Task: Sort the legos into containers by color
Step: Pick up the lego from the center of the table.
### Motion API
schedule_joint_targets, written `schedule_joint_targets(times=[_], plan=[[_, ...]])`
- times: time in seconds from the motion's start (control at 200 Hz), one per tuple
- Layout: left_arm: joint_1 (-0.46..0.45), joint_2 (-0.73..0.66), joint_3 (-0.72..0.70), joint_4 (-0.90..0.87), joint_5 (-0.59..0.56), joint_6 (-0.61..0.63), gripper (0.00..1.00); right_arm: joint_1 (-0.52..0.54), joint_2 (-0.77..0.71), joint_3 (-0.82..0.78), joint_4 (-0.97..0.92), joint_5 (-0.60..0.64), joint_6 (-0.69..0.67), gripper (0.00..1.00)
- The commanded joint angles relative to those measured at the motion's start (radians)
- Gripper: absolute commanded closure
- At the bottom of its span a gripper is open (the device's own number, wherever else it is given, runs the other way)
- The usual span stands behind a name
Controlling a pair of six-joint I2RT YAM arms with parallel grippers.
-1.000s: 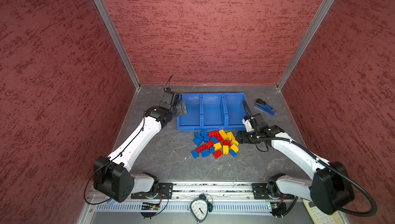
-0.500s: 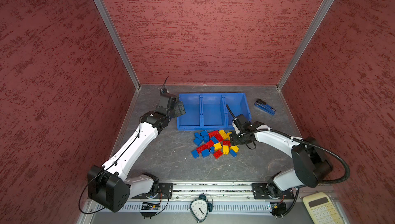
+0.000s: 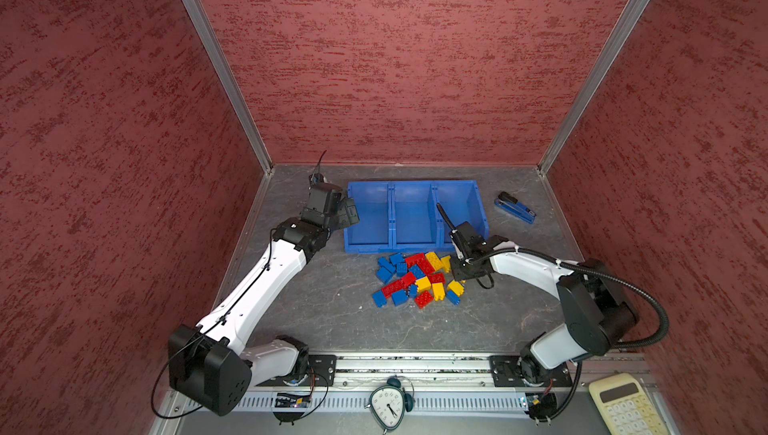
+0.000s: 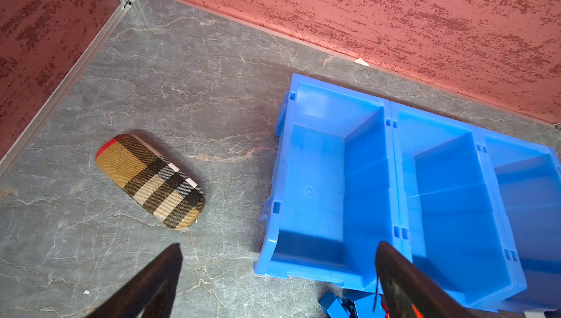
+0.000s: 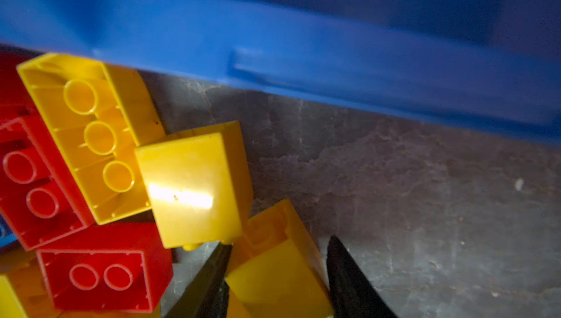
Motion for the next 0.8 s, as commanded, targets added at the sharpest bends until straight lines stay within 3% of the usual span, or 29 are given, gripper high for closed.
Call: schedule_joint_targets(times=[0.0,0.07,0.145,0.411,0.556,0.696,0.791], plan=[[-0.003,-0.006,-0.008,0.02,-0.017,-0.004,0.01,0.004,-0.021,-0.019,0.009,0.049,0.018,0.53],[-0.003,-0.003,-0.006,0.022,-0.014,-0.004,0.01,0.002,-0.017,-0.025,0.012,0.036,0.025,0.45],[-0.003,-0.001,-0.008,0.023,-0.013,-0.004,0.01,0.003,-0.014,-0.025,0.003,0.027,0.033,0.44],[-0.003,-0.001,-0.014,0.028,-0.017,-0.002,0.01,0.004,-0.042,-0.025,-0.006,0.07,0.048,0.66],[-0.003,-0.003,-0.008,0.028,-0.011,-0.001,0.01,0.004,-0.139,0.001,-0.068,0.097,0.069,0.74],[-0.006,-0.005,0.013,0.019,0.013,-0.001,0.01,0.002,-0.265,0.12,-0.121,0.083,0.062,0.78],[-0.02,-0.004,0.027,0.0,0.012,-0.001,0.0,-0.015,-0.226,0.241,-0.085,0.061,0.012,0.78]])
